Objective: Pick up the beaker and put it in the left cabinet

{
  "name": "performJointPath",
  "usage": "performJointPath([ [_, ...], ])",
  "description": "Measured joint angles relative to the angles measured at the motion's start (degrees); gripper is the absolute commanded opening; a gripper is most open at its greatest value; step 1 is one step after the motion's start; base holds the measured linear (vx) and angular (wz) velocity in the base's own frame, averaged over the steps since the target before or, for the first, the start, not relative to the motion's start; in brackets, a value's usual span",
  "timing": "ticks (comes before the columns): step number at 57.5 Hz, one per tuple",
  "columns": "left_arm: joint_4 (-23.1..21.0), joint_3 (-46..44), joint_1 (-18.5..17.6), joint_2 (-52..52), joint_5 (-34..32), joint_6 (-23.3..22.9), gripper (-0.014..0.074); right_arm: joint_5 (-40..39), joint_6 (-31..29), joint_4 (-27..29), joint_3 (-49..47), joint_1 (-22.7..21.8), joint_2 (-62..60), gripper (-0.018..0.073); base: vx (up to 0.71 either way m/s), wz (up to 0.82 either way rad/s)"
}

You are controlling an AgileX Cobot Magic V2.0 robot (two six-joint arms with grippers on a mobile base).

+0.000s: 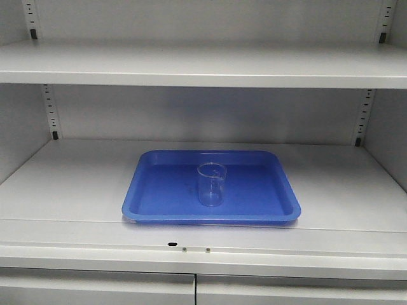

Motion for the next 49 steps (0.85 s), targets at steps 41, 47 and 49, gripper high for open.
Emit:
performJointPath([
  [41,0.0,0.0,0.0,0.0,-0.1,0.0,-0.0006,0.2,0.0,0.0,0.0,0.0,0.0,-0.0008,0.0,0.0],
  [47,0.0,0.0,0.0,0.0,-0.1,0.0,-0.0006,0.2,0.0,0.0,0.0,0.0,0.0,-0.0008,0.0,0.0],
  [49,0.0,0.0,0.0,0.0,-0.1,0.0,-0.0006,0.2,0.0,0.0,0.0,0.0,0.0,-0.0008,0.0,0.0],
])
